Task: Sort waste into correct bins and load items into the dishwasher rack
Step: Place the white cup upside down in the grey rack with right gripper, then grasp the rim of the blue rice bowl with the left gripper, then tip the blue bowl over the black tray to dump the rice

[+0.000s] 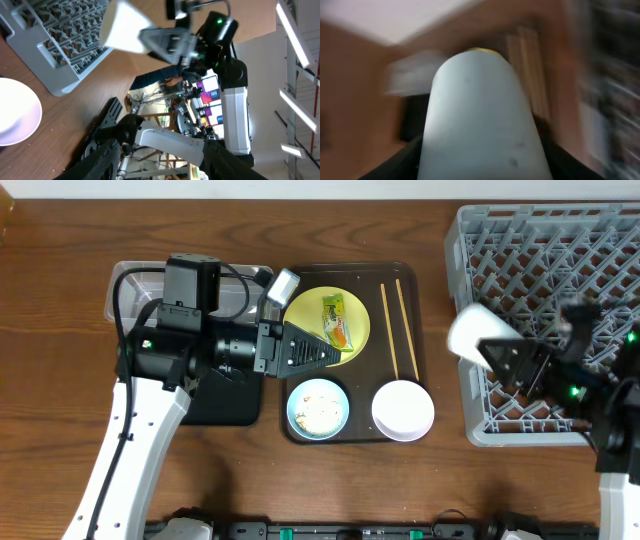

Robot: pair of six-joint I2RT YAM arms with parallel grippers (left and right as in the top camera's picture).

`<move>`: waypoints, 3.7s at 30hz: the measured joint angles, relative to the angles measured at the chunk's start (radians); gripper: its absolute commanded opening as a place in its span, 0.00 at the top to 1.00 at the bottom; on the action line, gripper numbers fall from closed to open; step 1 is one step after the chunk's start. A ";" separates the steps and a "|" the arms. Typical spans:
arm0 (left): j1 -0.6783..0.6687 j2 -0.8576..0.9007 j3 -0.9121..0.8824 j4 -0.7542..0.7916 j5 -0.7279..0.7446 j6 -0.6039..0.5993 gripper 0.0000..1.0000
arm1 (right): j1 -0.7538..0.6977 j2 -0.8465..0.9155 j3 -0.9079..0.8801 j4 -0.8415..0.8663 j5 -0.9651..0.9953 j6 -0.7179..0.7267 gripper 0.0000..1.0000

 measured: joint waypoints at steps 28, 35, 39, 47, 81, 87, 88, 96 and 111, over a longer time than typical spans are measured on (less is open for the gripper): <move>0.000 0.000 0.000 -0.071 -0.125 0.002 0.43 | 0.088 0.404 -0.001 -0.029 0.639 0.061 0.30; -0.014 0.000 0.000 -0.157 -0.208 0.022 0.43 | 0.107 0.411 0.000 -0.034 0.623 0.070 0.18; -0.074 0.000 0.000 -0.206 -0.359 0.030 0.43 | 0.107 0.370 0.002 -0.044 0.582 0.071 0.16; -0.304 0.007 -0.002 -0.223 -0.900 0.008 0.43 | 0.107 0.171 0.021 -0.027 0.430 0.047 0.09; -0.609 0.589 -0.030 -0.088 -1.437 -0.359 0.74 | 0.109 0.113 0.021 -0.061 0.270 0.040 0.09; -0.609 0.554 -0.030 -0.090 -1.437 -0.373 0.94 | 0.109 0.113 0.021 -0.061 0.270 0.040 0.09; -0.609 0.553 -0.030 -0.091 -1.437 -0.374 0.94 | 0.109 0.113 0.021 -0.061 0.270 0.040 0.09; -0.610 0.553 -0.030 -0.100 -1.440 -0.375 0.94 | 0.109 0.113 0.021 -0.061 0.268 0.040 0.09; -0.482 0.181 0.055 -0.286 -1.338 -0.281 0.94 | 0.109 0.113 0.021 -0.061 0.268 0.040 0.09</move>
